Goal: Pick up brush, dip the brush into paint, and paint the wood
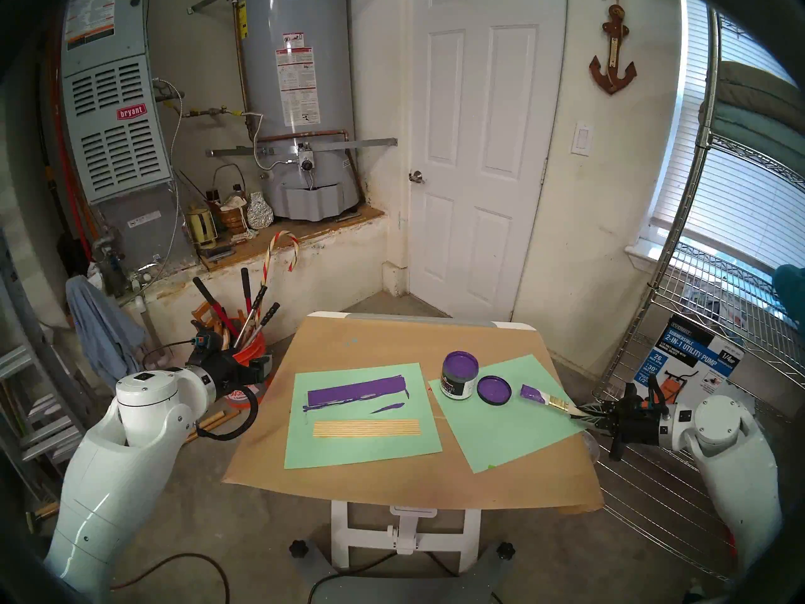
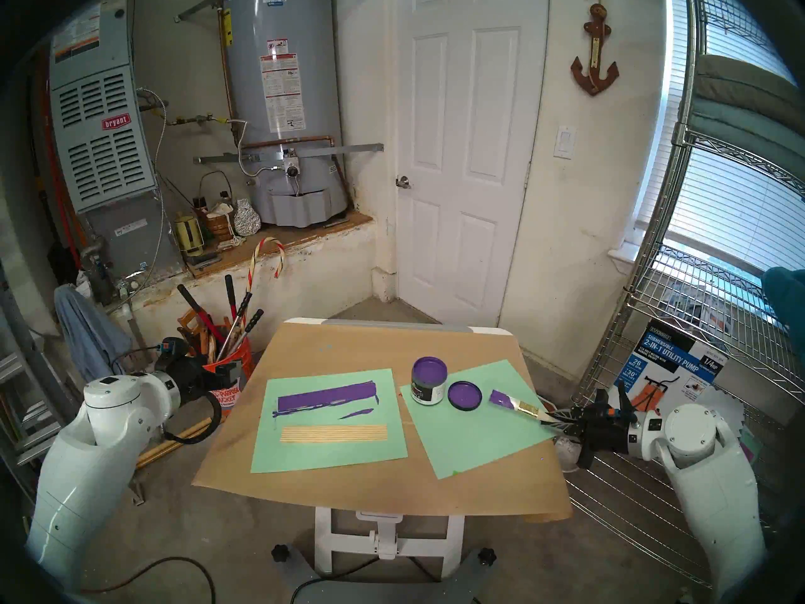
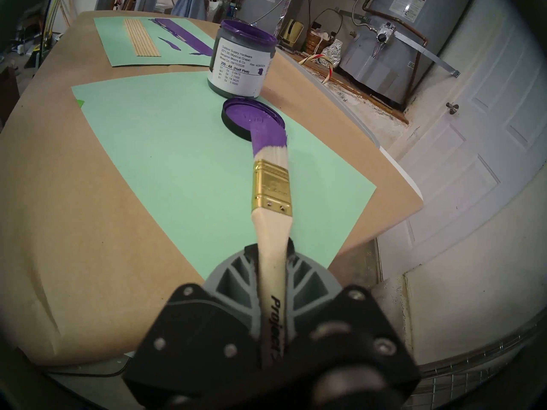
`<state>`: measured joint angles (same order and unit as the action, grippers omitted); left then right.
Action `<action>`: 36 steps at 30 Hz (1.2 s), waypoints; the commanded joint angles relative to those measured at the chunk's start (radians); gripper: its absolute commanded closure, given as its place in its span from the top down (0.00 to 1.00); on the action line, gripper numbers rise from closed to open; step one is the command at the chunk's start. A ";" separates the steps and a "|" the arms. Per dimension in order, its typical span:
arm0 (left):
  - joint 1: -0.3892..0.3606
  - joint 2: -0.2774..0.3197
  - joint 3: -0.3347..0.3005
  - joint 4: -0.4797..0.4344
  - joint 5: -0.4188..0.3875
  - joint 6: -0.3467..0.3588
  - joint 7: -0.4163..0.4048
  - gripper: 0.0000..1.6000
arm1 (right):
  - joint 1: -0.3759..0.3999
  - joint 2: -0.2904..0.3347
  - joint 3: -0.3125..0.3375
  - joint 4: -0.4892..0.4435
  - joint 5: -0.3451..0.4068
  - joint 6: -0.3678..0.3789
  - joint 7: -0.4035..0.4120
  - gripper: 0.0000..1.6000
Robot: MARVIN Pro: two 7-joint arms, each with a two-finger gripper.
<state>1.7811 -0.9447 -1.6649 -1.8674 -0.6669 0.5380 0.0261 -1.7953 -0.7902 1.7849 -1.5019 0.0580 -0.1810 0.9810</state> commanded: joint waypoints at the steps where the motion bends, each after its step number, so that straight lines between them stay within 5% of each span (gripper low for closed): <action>1: -0.004 0.002 -0.010 -0.015 -0.002 -0.002 0.001 1.00 | 0.005 0.004 -0.002 -0.014 -0.007 0.003 -0.002 0.20; 15: -0.004 0.002 -0.009 -0.015 -0.002 -0.002 0.001 1.00 | 0.023 0.018 -0.019 -0.024 -0.032 0.018 0.017 0.20; 36: -0.004 0.002 -0.009 -0.015 -0.002 -0.002 0.001 1.00 | 0.027 0.012 -0.019 -0.036 -0.041 0.045 0.033 0.35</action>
<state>1.7811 -0.9447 -1.6649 -1.8675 -0.6669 0.5380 0.0262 -1.7795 -0.7780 1.7610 -1.5213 0.0090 -0.1397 1.0139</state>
